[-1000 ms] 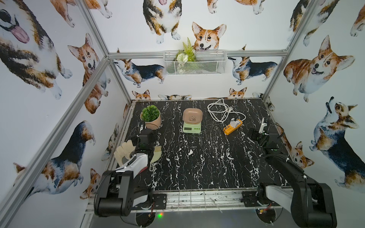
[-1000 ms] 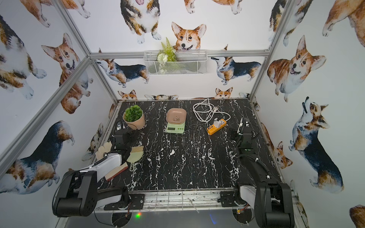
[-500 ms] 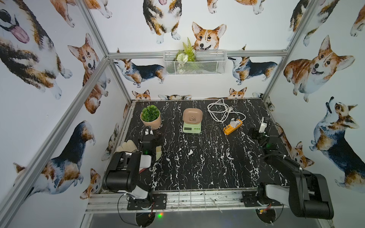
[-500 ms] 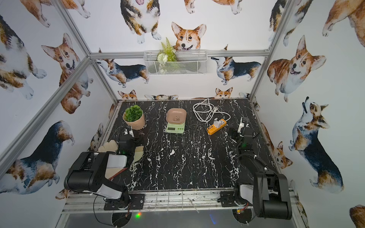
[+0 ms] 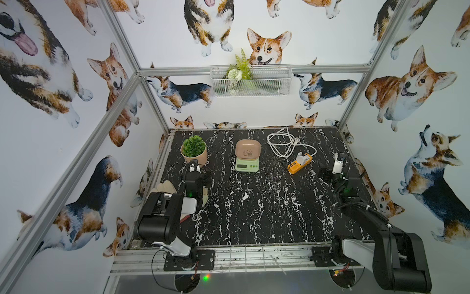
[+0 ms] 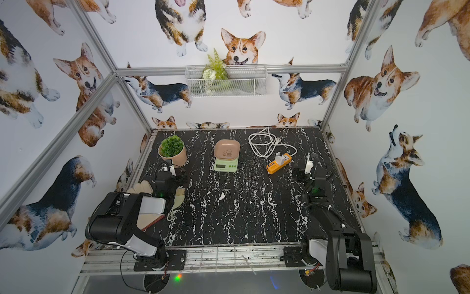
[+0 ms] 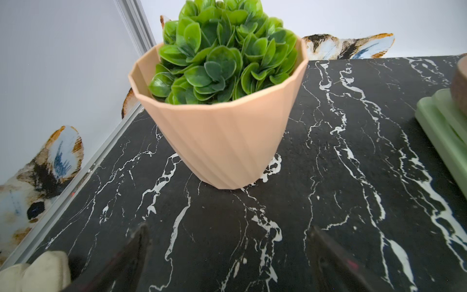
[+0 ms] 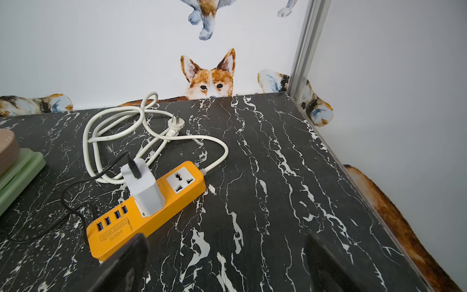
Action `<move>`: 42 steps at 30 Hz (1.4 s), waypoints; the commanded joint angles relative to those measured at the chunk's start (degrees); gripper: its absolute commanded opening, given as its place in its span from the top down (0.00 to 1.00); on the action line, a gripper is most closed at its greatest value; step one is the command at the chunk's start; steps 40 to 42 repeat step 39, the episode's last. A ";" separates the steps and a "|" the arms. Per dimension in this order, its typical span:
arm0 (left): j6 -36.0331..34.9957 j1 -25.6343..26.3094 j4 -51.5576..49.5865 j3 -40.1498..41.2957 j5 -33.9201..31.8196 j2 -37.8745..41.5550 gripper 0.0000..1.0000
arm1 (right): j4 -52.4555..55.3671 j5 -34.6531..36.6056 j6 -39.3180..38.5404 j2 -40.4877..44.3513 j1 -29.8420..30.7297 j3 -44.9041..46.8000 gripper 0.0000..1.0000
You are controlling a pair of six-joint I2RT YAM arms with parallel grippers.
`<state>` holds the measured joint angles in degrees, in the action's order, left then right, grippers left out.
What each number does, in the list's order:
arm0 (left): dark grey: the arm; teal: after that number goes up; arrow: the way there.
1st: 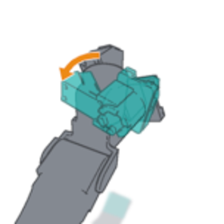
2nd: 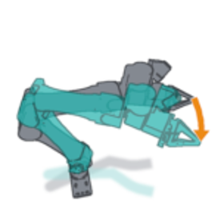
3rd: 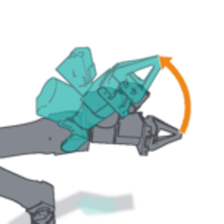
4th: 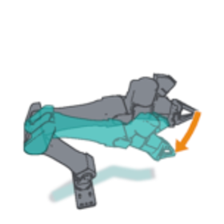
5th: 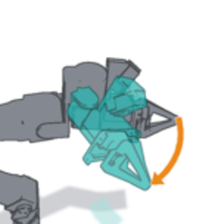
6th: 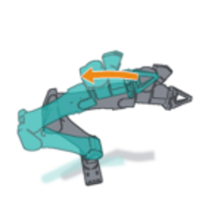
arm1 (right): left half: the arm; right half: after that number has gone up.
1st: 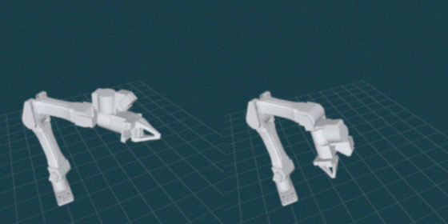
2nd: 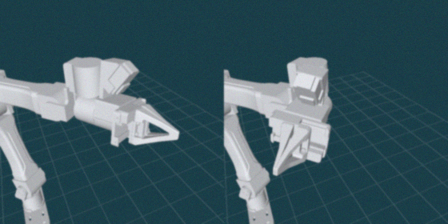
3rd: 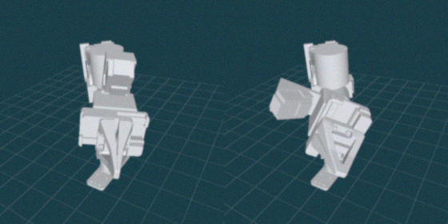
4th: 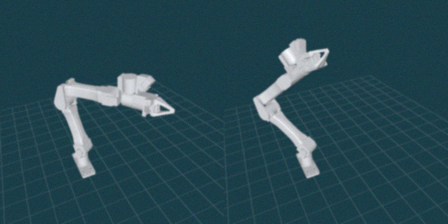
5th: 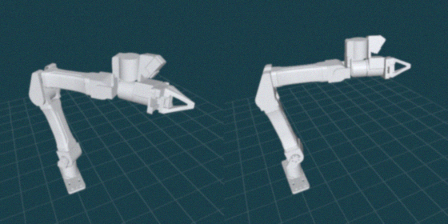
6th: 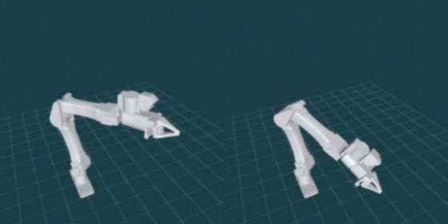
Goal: Charge the electronic scale
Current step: Reset both arms
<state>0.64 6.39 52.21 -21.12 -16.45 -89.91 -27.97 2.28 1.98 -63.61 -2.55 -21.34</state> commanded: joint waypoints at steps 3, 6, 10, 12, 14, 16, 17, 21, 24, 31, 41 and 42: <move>-0.80 -0.06 2.11 -0.24 -0.25 -0.09 0.00 | 1.90 0.93 0.66 -3.84 -0.79 -0.95 0.00; -0.82 -0.06 2.11 -0.25 -0.25 -0.09 0.00 | -9.06 -7.47 2.48 -6.21 -0.79 3.53 0.00; -0.82 -0.02 2.11 -0.24 -0.23 -0.09 0.00 | -19.86 -12.14 1.58 -11.54 -0.45 6.62 0.00; -0.81 -0.07 2.13 -0.26 -0.21 -0.09 0.00 | -21.70 -12.26 1.60 -14.30 -0.21 6.08 0.00; -0.82 -0.06 2.11 -0.26 -0.25 -0.09 0.00 | -23.57 -11.06 -0.70 -16.76 2.08 6.74 0.00; -0.77 -0.07 1.97 -0.34 -0.16 -0.09 0.00 | -31.66 -5.37 -2.79 -19.83 4.83 8.67 0.00; -0.73 -0.07 1.95 -0.35 -0.16 -0.08 0.00 | -31.63 -3.74 -2.34 -19.80 4.93 8.48 0.00; -0.77 -0.06 1.96 -0.32 -0.16 -0.07 0.00 | -20.02 -0.27 -0.61 -19.10 4.74 3.37 0.00; -0.78 -0.07 1.94 -0.32 -0.17 -0.09 0.00 | -21.43 0.18 -0.27 -19.31 4.52 3.78 0.00; -0.81 -0.06 1.94 -0.32 -0.16 -0.14 0.00 | -19.85 -1.20 0.27 -19.37 3.79 2.90 0.00; -0.73 -0.06 1.76 -0.46 -0.08 -0.11 0.00 | -19.79 -1.23 0.29 -19.39 3.76 2.86 0.00; -0.73 -0.06 1.76 -0.46 -0.08 -0.11 0.00 | -19.79 -1.23 0.29 -19.39 3.76 2.86 0.00</move>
